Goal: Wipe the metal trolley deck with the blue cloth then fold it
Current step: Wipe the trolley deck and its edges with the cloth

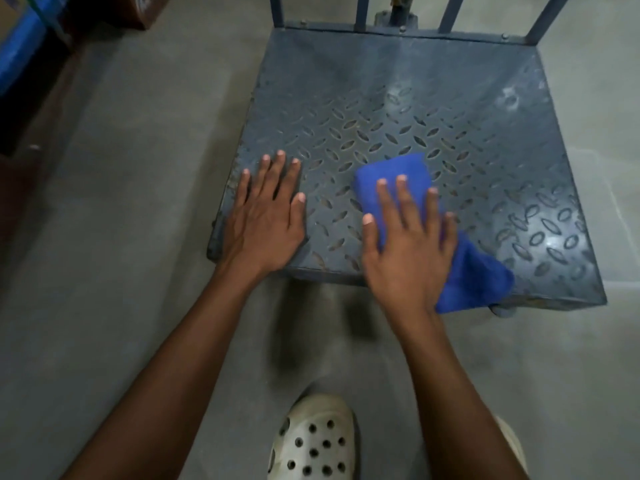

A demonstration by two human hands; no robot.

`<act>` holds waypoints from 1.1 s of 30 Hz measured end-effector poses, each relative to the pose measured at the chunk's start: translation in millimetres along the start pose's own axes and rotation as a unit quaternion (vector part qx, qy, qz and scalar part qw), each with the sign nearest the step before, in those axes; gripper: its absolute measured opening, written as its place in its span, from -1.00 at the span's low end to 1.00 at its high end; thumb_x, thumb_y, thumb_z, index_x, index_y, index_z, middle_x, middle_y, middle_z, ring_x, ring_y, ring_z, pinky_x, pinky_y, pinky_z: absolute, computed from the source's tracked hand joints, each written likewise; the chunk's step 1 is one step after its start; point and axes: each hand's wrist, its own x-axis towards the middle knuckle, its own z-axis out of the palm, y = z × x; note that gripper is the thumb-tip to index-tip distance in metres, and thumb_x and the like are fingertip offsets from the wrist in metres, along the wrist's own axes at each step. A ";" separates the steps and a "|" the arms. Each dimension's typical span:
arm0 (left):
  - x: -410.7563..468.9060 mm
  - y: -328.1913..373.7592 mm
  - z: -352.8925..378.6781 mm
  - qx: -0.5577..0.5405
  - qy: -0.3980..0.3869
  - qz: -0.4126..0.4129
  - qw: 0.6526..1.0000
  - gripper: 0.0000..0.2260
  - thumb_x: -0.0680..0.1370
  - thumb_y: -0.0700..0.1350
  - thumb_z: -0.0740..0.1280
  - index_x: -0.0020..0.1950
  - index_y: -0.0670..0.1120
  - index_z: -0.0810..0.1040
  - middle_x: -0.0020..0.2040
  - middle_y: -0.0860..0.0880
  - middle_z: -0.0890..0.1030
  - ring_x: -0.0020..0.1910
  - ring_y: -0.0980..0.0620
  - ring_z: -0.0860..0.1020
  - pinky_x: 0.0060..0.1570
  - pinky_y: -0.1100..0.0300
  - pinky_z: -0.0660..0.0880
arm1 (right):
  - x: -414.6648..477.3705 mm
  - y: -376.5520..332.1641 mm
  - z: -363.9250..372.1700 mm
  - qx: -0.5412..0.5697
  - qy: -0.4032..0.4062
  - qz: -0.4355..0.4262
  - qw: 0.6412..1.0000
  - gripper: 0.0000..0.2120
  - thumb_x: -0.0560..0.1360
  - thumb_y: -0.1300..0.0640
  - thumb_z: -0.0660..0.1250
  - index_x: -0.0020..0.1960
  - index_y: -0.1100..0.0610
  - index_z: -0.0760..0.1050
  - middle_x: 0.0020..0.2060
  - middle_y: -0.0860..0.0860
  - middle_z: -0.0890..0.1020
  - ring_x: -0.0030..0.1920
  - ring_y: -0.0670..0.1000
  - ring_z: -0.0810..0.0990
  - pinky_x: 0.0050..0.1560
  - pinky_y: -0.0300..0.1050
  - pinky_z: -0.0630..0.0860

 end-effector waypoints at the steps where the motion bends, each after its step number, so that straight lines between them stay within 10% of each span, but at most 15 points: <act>1: -4.0 -3.6 -3.6 0.002 0.007 -0.001 1.000 -0.38 0.69 0.11 -0.13 0.74 -0.05 0.13 0.74 -0.07 0.09 0.73 -0.07 0.02 0.70 -0.08 -0.11 | -11.5 -10.3 -2.0 -0.003 -0.008 -0.074 0.997 -0.48 0.73 -0.21 0.08 0.67 -0.19 0.24 0.67 -0.16 0.26 0.71 0.12 0.14 0.67 0.21 0.08; 4: -14.2 -13.5 -15.0 0.006 0.025 0.007 1.000 -0.40 0.69 0.12 -0.13 0.73 -0.01 0.17 0.74 -0.04 0.13 0.73 -0.08 0.06 0.69 -0.11 -0.06 | -27.3 -3.2 -13.8 0.005 -0.020 -0.210 0.978 -0.52 0.72 -0.23 0.13 0.62 -0.23 0.34 0.63 -0.20 0.35 0.69 0.05 0.20 0.62 0.17 0.18; 8: -5.1 0.7 -31.5 -0.011 0.008 0.038 0.999 -0.44 0.72 0.13 -0.12 0.74 0.11 0.08 0.75 0.02 0.05 0.74 -0.03 -0.03 0.70 -0.08 -0.13 | -17.2 24.4 -51.2 0.000 0.027 -0.039 0.999 -0.51 0.70 -0.25 0.11 0.60 -0.21 0.38 0.61 -0.19 0.38 0.66 0.09 0.27 0.52 0.18 0.26; 14: 21.5 11.8 -64.2 -0.002 -0.003 0.090 0.996 -0.46 0.73 0.13 -0.07 0.74 0.14 0.09 0.75 0.02 0.05 0.73 -0.04 -0.01 0.68 -0.11 -0.09 | -34.0 1.0 -79.0 -0.010 -0.061 -0.245 0.968 -0.49 0.72 -0.31 0.01 0.65 -0.33 0.18 0.67 -0.30 0.19 0.70 0.03 0.13 0.48 0.14 0.17; 21: 14.0 39.4 -93.5 -0.005 -0.033 0.124 0.992 -0.51 0.79 0.08 -0.01 0.74 0.14 0.05 0.76 0.05 -0.02 0.74 -0.01 -0.07 0.68 -0.11 -0.12 | 24.5 39.1 -119.9 -0.011 -0.051 -0.072 0.996 -0.44 0.71 -0.34 -0.12 0.70 -0.31 0.03 0.71 -0.20 0.09 0.72 0.11 0.03 0.62 0.33 0.08; 27: -47.8 38.3 -92.6 0.000 -0.061 0.135 0.989 -0.44 0.70 0.09 -0.11 0.74 0.11 0.10 0.75 0.03 0.05 0.73 -0.05 0.01 0.67 -0.17 -0.07 | -81.3 1.7 -125.3 -0.012 -0.131 -0.261 0.956 -0.40 0.72 -0.31 -0.11 0.72 -0.21 0.03 0.71 -0.21 0.10 0.73 0.05 -0.02 0.65 0.25 0.09; 33: -77.8 63.2 -89.3 0.004 -0.053 0.139 0.989 -0.50 0.78 0.07 -0.05 0.74 0.11 0.07 0.75 0.06 0.04 0.73 0.00 -0.01 0.68 -0.10 -0.17 | -41.8 68.9 -144.3 0.010 -0.086 -0.012 0.996 -0.45 0.75 -0.25 -0.09 0.73 -0.19 0.03 0.72 -0.17 0.08 0.73 0.09 -0.03 0.66 0.34 0.00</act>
